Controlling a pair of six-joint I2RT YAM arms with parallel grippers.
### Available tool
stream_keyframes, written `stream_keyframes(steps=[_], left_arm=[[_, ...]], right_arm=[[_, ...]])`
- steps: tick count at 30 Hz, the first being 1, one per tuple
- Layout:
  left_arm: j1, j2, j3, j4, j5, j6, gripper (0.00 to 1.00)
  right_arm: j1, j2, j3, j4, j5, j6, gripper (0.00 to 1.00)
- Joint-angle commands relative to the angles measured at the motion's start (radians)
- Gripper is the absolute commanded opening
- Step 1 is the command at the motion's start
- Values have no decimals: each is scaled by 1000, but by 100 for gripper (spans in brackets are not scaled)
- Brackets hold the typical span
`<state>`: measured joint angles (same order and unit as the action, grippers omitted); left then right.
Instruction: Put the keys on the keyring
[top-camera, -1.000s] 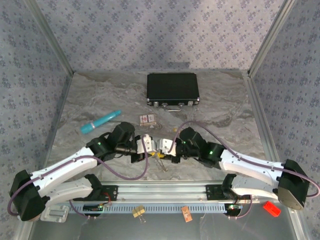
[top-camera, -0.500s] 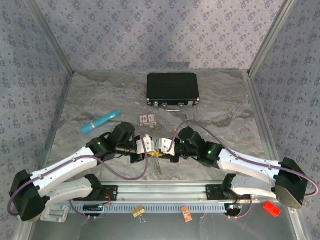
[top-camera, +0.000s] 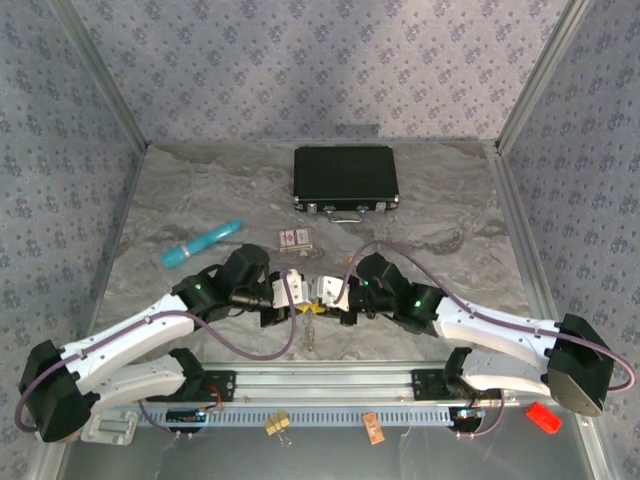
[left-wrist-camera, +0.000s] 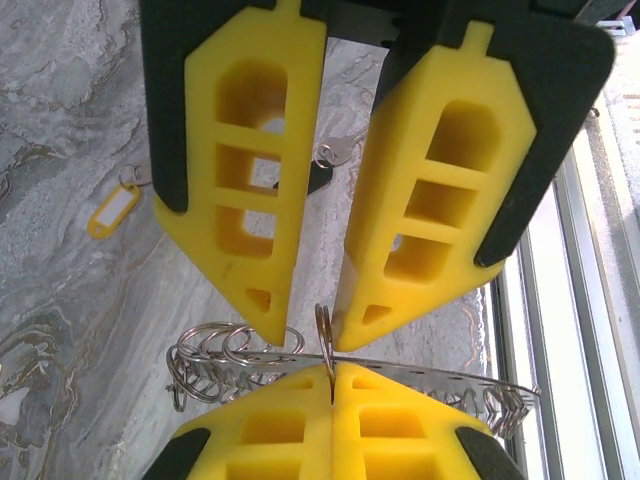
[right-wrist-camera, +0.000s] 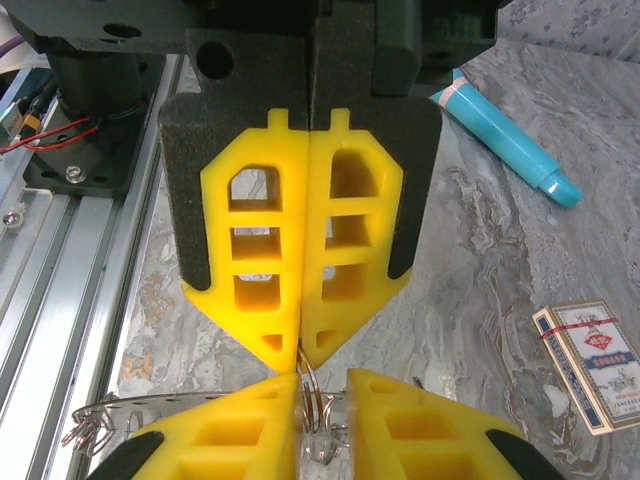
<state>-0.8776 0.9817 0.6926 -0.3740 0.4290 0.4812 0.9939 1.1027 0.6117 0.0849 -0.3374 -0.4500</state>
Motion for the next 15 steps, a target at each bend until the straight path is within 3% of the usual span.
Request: stream_keyframes(steps=[1,15], left_arm=[[-8,-25,15,58,27,-5,0],[-8,-21,-11,81,24,-15,0]], right_arm=[[-14,-2,-37,41,-27,20,20],[-68,-59,-112,150,-127,62,22]])
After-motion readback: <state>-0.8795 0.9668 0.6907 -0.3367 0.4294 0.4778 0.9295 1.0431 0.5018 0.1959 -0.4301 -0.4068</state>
